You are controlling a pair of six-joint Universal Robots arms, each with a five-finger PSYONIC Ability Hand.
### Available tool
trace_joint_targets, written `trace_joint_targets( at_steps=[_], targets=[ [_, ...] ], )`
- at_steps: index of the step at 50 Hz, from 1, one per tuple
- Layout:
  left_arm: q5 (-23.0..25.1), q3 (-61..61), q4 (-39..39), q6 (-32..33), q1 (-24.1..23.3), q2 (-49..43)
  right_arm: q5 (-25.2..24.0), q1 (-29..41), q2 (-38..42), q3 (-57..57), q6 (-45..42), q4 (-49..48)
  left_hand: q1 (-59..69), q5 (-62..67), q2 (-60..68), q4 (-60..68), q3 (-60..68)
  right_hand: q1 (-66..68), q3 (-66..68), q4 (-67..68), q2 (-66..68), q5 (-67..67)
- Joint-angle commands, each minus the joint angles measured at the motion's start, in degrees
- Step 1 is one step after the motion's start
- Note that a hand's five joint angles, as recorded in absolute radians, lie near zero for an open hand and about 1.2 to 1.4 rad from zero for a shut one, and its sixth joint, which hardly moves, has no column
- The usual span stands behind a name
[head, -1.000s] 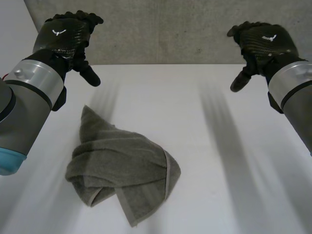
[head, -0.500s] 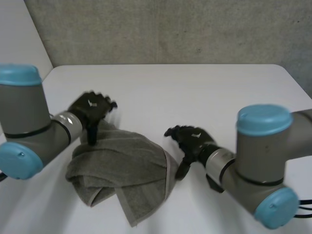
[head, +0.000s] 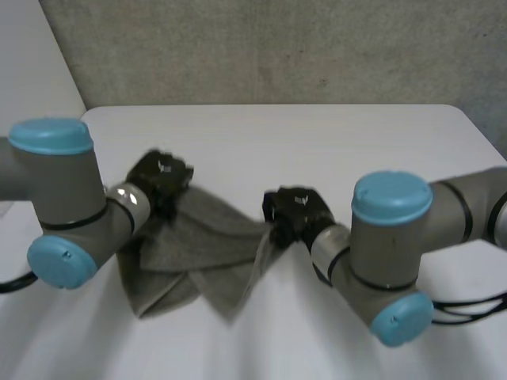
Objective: Fold the towel.
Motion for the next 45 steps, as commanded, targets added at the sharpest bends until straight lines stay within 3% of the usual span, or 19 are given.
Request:
trace_joint_targets(
  at_steps=[1, 2, 5, 6, 8, 10, 17, 18, 24, 26, 31, 35, 39, 41, 43, 44, 45],
  targets=[
    [-3.4, 4.8, 8.2, -11.3, -3.7, 7.8, -1.0, -5.5, -8.6, -14.2, -2.7, -0.1, 15.2, 14.3, 11.3, 11.2, 11.8, 6.0, 3.4, 3.6, 6.0, 4.6],
    [-5.8, 5.4, 9.7, -15.7, -4.2, 10.1, -1.2, -7.2, -11.7, -17.0, -3.5, -0.3, 15.2, 14.3, 11.3, 11.2, 11.8, 6.0, 3.4, 3.6, 6.0, 4.6],
    [-8.1, 5.4, 11.1, -19.5, -4.4, 12.3, -3.4, -9.4, -14.4, -20.7, -4.2, -2.7, 15.2, 14.3, 11.3, 11.2, 11.8, 6.0, 3.4, 3.6, 6.0, 4.6],
    [-10.7, 4.8, 12.8, -23.6, -4.4, 14.8, -3.4, -9.4, -14.4, -20.7, -4.2, -2.7, 15.2, 14.3, 11.3, 11.2, 11.8, 6.0, 3.4, 3.6, 6.0, 4.6],
    [-12.9, 3.7, 14.1, -27.2, -4.6, 16.9, -6.0, -9.8, -15.2, -21.2, -4.2, -5.2, 15.2, 14.3, 11.3, 11.2, 11.8, 6.0, 3.4, 3.6, 6.0, 4.6],
    [-15.7, -0.7, 15.4, -32.3, -5.0, 20.1, -12.1, -10.7, -17.0, -20.8, -4.4, -7.5, 15.2, 14.3, 11.3, 11.2, 11.8, 6.0, 3.4, 3.6, 6.0, 4.6],
    [-16.0, -11.4, 16.1, -35.6, -7.6, 22.3, -21.5, -11.4, -14.7, -18.4, -6.5, 1.4, 15.0, 14.1, 11.2, 11.0, 11.7, 6.0, 3.4, 3.6, 6.0, 4.6],
    [-15.9, -14.0, 16.1, -35.6, -8.7, 21.8, -23.1, -11.8, -13.2, -17.8, -8.2, 4.0, 9.9, 9.0, 6.0, 5.9, 6.5, 6.0, 3.4, 3.6, 6.0, 4.6],
    [-15.5, -20.0, 15.7, -35.5, -12.1, 19.6, -25.3, -13.1, -9.7, -15.5, -16.1, 11.1, -4.3, -5.2, -8.2, -8.3, -7.7, 6.0, 3.4, 3.6, 6.0, 4.6],
    [-14.4, -22.1, 14.4, -35.4, -14.5, 16.4, -25.6, -13.2, -6.9, -14.3, -23.8, 15.9, -17.9, -18.8, -21.7, -21.9, -21.2, 6.0, 3.4, 3.6, 6.0, 4.6],
    [-13.0, -23.4, 8.9, -35.6, -16.3, 14.2, -24.3, -12.5, -4.2, -13.4, -35.9, 21.8, -27.8, -28.7, -31.7, -31.8, -31.2, 6.0, 3.4, 3.6, 6.0, 4.6],
    [-12.8, -22.9, 5.1, -35.6, -16.4, 14.1, -23.8, -12.4, -3.8, -13.0, -39.4, 23.8, -34.1, -35.0, -37.9, -38.1, -37.4, 6.0, 3.4, 3.6, 6.0, 4.6],
    [-12.8, -21.5, 2.6, -35.5, -16.3, 15.1, -22.8, -12.7, -3.9, -11.6, -38.1, 24.2, -50.0, -50.9, -53.9, -54.0, -53.4, 6.0, 3.4, 3.6, 6.0, 4.6],
    [-12.8, -20.8, 2.4, -35.4, -16.3, 15.4, -22.7, -12.8, -4.0, -11.0, -37.5, 24.2, -51.7, -52.6, -55.6, -55.7, -55.1, 2.9, 0.3, 0.5, 2.8, 1.5],
    [-12.8, -20.0, 2.3, -35.4, -16.2, 16.4, -22.7, -13.0, -5.2, -9.0, -36.1, 24.0, -52.4, -53.3, -56.3, -56.4, -55.8, -35.1, -37.7, -37.5, -35.2, -36.5],
    [-12.8, -19.3, 2.4, -35.3, -15.9, 17.5, -22.7, -13.0, -5.2, -9.0, -36.1, 24.0, -53.4, -54.3, -57.3, -57.4, -56.8, -35.3, -37.9, -37.7, -35.4, -36.7],
    [-12.8, -18.5, 2.5, -35.3, -15.6, 18.5, -22.7, -13.1, -6.3, -7.8, -35.0, 23.9, -53.6, -54.5, -57.5, -57.6, -57.0, -51.8, -54.4, -54.2, -51.9, -53.2]
  ],
)
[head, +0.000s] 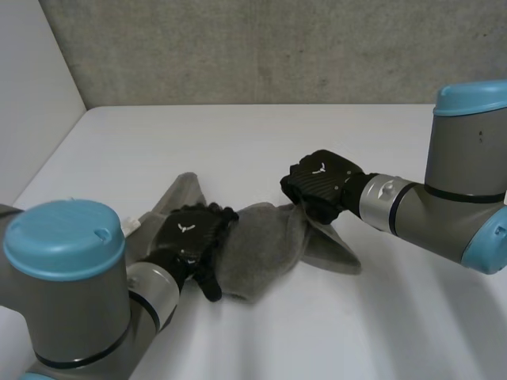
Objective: Fold the towel.
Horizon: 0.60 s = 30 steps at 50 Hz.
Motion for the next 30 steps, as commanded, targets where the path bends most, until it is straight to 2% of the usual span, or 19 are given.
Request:
trace_joint_targets(
  at_steps=[1, 2, 9, 11, 12, 14, 17, 19, 22, 30],
  targets=[
    [-0.1, 3.2, -0.4, 0.2, 0.9, 3.6, 0.3, -0.5, -2.5, 3.6, 3.9, -0.6, -2.8, -2.5, -2.6, -2.8, -2.7, -41.8, -44.2, -44.1, -42.8, -43.4],
    [-0.1, 3.9, -0.3, 0.3, 1.3, 4.1, 0.2, -0.7, -3.9, 4.9, 5.6, -0.9, -2.8, -2.5, -2.6, -2.8, -2.7, -46.0, -48.4, -48.2, -47.0, -47.5],
    [-0.1, 7.9, -0.1, 0.4, 5.9, 3.9, 0.4, -2.8, -10.3, 12.8, 17.5, -8.8, -2.3, -2.0, -2.1, -2.3, -2.2, -45.0, -47.4, -47.3, -46.0, -46.6],
    [0.3, 9.7, -0.2, 1.8, 8.2, 2.9, 1.3, -5.2, -14.0, 17.7, 24.9, -13.8, -1.4, -1.2, -1.3, -1.4, -1.3, -44.9, -47.2, -47.1, -45.9, -46.4],
    [0.3, 9.7, -0.2, 1.8, 8.3, 2.9, 1.3, -5.2, -14.0, 17.7, 25.0, -13.9, -1.4, -1.2, -1.3, -1.4, -1.3, -44.9, -47.2, -47.1, -45.9, -46.4],
    [2.3, 12.0, -0.3, 5.8, 9.3, 0.2, 2.7, -6.7, -16.5, 22.0, 30.6, -17.3, -0.6, -0.4, -0.5, -0.6, -0.5, -44.9, -47.2, -47.1, -45.9, -46.4],
    [4.1, 13.2, -0.5, 8.4, 9.8, -1.4, 4.0, -7.5, -18.3, 25.8, 33.8, -19.3, -0.6, -0.4, -0.4, -0.6, -0.5, -45.2, -47.6, -47.4, -46.2, -46.7],
    [7.5, 15.8, -0.6, 13.4, 11.8, -4.3, 4.6, -8.1, -18.8, 27.5, 34.4, -19.9, -0.2, 0.0, -0.1, -0.3, -0.1, -45.4, -47.7, -47.6, -46.4, -46.9],
    [9.9, 18.5, -1.5, 16.6, 13.4, -7.0, 5.4, -9.0, -18.8, 29.9, 34.5, -20.5, 0.6, 0.8, 0.7, 0.6, 0.7, -45.4, -47.7, -47.6, -46.4, -46.9],
    [11.3, 27.7, -7.0, 19.5, 14.3, -15.2, 5.5, -9.2, -17.7, 32.2, 34.4, -21.2, 1.6, 1.8, 1.7, 1.6, 1.7, -44.9, -47.2, -47.1, -45.9, -46.4]
  ],
)
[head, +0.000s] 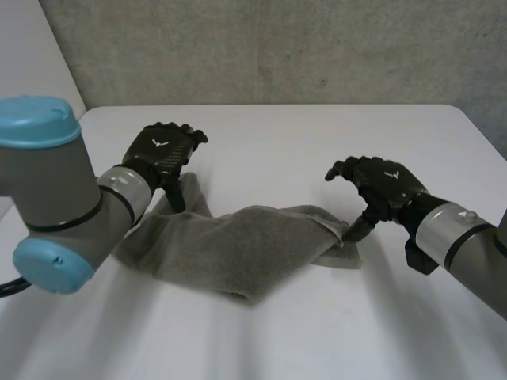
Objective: Fold the towel.
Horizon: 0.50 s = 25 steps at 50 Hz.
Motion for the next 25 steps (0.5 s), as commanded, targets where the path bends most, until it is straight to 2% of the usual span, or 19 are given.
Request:
trace_joint_targets(
  at_steps=[1, 8, 25],
  targets=[
    [1.3, 7.6, -4.6, 2.5, 0.8, -6.7, 0.2, -0.1, 1.2, 1.7, -0.7, -0.2, 3.1, 3.1, 3.0, 3.1, 3.0, -3.0, -2.0, -2.1, -2.6, -0.3],
    [1.3, 10.2, -12.4, 5.2, 1.6, -10.4, 2.4, 0.0, 3.1, 3.6, -0.7, -2.8, 4.4, 4.5, 4.4, 4.5, 4.4, -2.6, -1.7, -1.8, -2.3, 0.0],
    [1.2, 9.4, -14.7, 5.8, 3.1, -11.7, 6.1, 0.7, 10.6, 0.0, 1.2, -5.0, 16.0, 16.1, 16.0, 16.1, 16.0, -1.3, -0.3, -0.4, -0.9, 1.4]
  ],
)
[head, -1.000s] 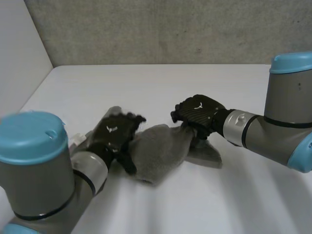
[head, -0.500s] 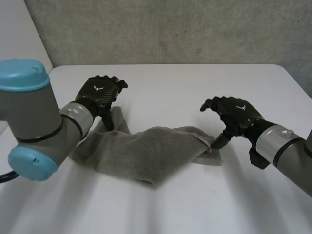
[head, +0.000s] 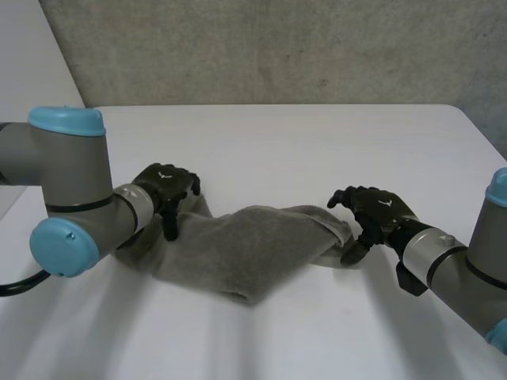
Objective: Fold the towel.
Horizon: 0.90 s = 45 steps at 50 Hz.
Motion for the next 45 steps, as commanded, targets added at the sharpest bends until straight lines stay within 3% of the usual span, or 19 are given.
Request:
trace_joint_targets(
  at_steps=[1, 14, 19, 23, 27, 30, 36, 38, 39, 43, 45],
  targets=[
    [0.0, 0.0, -0.7, 0.0, 0.6, -0.4, 2.2, 0.1, 3.6, -2.8, 1.1, -0.4, 5.5, 5.6, 5.6, 5.7, 5.6, 1.0, 2.0, 1.9, 1.4, 3.6],
    [0.1, 0.4, -0.6, 1.9, -0.3, -3.2, 2.4, 2.6, 7.6, -8.4, 2.0, -0.4, 22.2, 22.2, 22.3, 22.3, 22.3, 30.7, 31.6, 31.6, 31.0, 33.2],
    [0.1, 0.7, -0.5, 1.9, -0.9, -3.3, 2.5, 2.6, 7.9, -10.6, 2.0, -0.1, 34.6, 34.7, 34.7, 34.8, 34.7, 42.3, 43.2, 43.2, 42.6, 44.8],
    [-0.2, 2.0, 0.0, 2.1, -0.8, -3.1, 2.0, 2.8, 9.2, -13.1, 1.9, 0.1, 54.4, 54.4, 54.5, 54.5, 54.5, 58.0, 58.9, 58.9, 58.3, 60.5],
    [-0.3, 4.5, 1.7, 2.2, -0.6, -3.0, 1.8, 2.8, 10.2, -16.5, 1.5, 0.2, 56.8, 56.9, 56.9, 56.9, 56.9, 58.0, 59.0, 58.9, 58.4, 60.6],
    [-0.3, 7.3, 4.3, 2.2, -0.5, -2.6, 1.6, 2.2, 11.7, -26.6, -1.1, 0.4, 56.8, 56.9, 56.9, 56.9, 56.9, 58.0, 59.0, 58.9, 58.4, 60.6],
    [-0.8, 13.9, 17.1, 2.4, -1.1, 0.9, 2.4, 2.1, 11.2, -40.7, -8.4, -1.2, 56.8, 56.9, 56.9, 56.9, 56.9, 58.0, 59.0, 58.9, 58.4, 60.6],
    [-1.8, 13.6, 28.9, 1.3, -1.4, 5.8, 2.8, 2.8, 9.1, -46.4, -10.8, -6.7, 56.8, 56.9, 56.9, 56.9, 56.9, 58.0, 59.0, 58.9, 58.4, 60.6],
    [-1.8, 13.6, 29.0, 1.3, -1.4, 5.8, 2.8, 2.8, 9.0, -46.5, -10.8, -6.8, 56.8, 56.9, 56.9, 56.9, 56.9, 58.0, 59.0, 58.9, 58.4, 60.6],
    [-4.9, 8.6, 45.4, -1.7, -3.2, 12.0, 2.9, 3.0, 2.4, -44.8, -10.6, -19.2, 56.8, 56.9, 56.9, 56.9, 56.9, 58.0, 59.0, 58.9, 58.4, 60.6],
    [-5.7, 6.8, 48.8, -2.6, -3.4, 13.5, 2.6, 2.8, 0.5, -43.5, -10.1, -20.7, 56.8, 56.9, 56.9, 56.9, 56.9, 58.0, 59.0, 58.9, 58.4, 60.6]
  ],
)
